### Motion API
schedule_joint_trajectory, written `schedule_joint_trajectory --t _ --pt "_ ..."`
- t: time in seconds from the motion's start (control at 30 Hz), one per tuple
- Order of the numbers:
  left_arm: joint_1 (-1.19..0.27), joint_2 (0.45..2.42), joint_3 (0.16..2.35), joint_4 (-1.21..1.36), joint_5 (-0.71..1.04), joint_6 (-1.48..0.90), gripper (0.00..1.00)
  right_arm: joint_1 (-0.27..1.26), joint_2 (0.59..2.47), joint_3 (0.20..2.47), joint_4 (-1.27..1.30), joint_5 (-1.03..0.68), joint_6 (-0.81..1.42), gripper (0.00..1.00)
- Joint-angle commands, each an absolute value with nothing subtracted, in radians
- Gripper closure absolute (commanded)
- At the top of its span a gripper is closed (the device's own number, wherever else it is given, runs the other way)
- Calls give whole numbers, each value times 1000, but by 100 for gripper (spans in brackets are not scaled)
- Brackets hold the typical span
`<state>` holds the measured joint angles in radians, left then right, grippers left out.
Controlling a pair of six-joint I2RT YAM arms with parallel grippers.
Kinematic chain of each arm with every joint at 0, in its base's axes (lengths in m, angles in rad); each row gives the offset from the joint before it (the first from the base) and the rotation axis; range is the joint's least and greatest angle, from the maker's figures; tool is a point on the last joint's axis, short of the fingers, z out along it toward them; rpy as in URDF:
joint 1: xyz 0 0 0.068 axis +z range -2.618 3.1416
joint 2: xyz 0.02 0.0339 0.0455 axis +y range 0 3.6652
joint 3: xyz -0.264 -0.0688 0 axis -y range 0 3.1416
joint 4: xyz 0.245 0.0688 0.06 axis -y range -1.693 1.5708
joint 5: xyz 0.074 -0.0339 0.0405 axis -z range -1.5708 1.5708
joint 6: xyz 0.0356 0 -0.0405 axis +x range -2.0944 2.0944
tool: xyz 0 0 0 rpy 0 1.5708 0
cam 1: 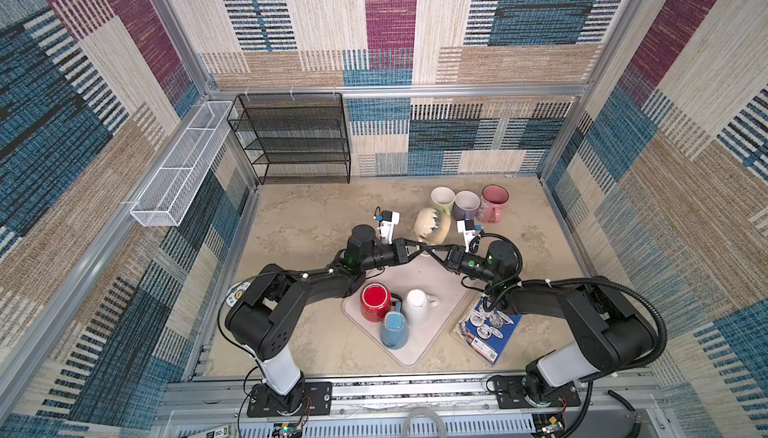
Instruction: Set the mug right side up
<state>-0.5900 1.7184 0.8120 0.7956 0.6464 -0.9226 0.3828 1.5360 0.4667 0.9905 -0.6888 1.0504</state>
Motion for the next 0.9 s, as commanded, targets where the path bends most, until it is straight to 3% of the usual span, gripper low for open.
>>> schedule_joint_trajectory --t 0.0,0.6,0.73,0.87 --pt "-595 1710 815 745 612 -857 100 384 1547 490 1172 -711 1091 100" --pt "-608 1675 832 750 599 -856 100 402 1606 544 1223 -707 1130 68" --pt "-610 1670 831 757 596 -857 100 406 1614 554 1224 -704 1135 68" --pt "-612 1670 830 762 601 -859 100 407 1621 560 1233 -695 1142 78"
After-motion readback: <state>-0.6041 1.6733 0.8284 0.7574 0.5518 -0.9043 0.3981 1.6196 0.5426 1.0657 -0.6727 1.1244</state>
